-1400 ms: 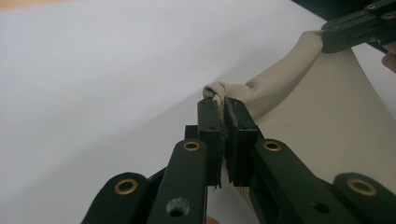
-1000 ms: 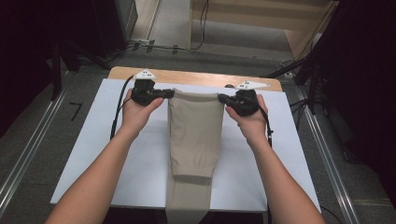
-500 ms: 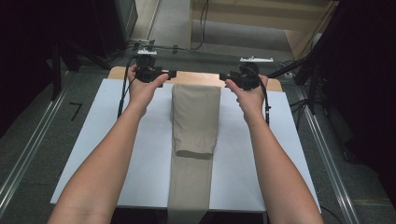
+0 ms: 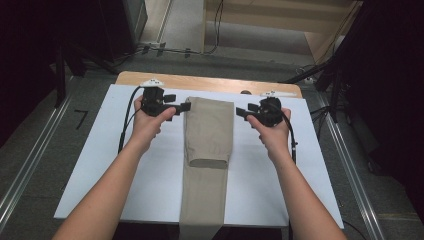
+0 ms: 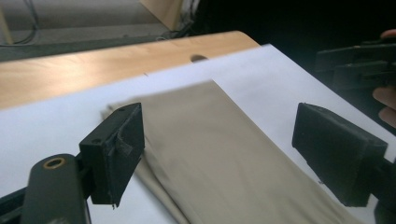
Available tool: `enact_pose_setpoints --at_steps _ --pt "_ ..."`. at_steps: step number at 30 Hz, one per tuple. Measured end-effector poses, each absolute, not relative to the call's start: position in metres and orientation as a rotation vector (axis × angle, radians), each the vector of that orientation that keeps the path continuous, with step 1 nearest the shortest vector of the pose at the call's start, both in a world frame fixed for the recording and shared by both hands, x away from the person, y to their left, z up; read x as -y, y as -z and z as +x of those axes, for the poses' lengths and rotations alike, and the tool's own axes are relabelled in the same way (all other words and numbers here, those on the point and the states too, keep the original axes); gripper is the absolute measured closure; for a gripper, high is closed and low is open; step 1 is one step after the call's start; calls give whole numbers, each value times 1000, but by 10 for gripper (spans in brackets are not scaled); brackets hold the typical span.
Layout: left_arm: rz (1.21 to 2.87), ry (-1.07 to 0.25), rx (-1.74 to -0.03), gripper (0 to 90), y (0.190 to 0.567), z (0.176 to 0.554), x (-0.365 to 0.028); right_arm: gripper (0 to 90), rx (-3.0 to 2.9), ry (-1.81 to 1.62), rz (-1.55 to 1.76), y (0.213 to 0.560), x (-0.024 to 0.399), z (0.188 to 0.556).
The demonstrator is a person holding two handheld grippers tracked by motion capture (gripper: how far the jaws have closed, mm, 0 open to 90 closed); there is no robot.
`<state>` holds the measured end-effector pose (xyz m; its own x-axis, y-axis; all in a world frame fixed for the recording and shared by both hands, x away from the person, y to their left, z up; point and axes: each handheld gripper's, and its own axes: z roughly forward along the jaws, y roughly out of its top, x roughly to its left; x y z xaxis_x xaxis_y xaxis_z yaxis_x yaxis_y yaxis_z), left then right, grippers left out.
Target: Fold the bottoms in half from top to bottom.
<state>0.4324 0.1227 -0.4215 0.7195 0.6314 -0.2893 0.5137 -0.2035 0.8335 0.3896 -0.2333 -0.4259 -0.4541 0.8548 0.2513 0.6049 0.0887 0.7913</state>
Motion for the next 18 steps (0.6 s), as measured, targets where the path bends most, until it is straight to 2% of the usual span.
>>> enact_pose_setpoints --at_steps 7,11,14,18 --pt "1925 -92 -846 264 449 392 -118 421 -2172 -1305 1401 450 219 345" --pt "1956 -136 -902 356 463 370 -115 446 -2193 -1298 1400 461 212 328" --pt "1997 -147 -862 370 474 353 -107 455 -2214 -1277 1392 470 204 318" --pt "2022 -99 -825 370 490 338 -101 466 -2248 -1272 1360 484 194 304"
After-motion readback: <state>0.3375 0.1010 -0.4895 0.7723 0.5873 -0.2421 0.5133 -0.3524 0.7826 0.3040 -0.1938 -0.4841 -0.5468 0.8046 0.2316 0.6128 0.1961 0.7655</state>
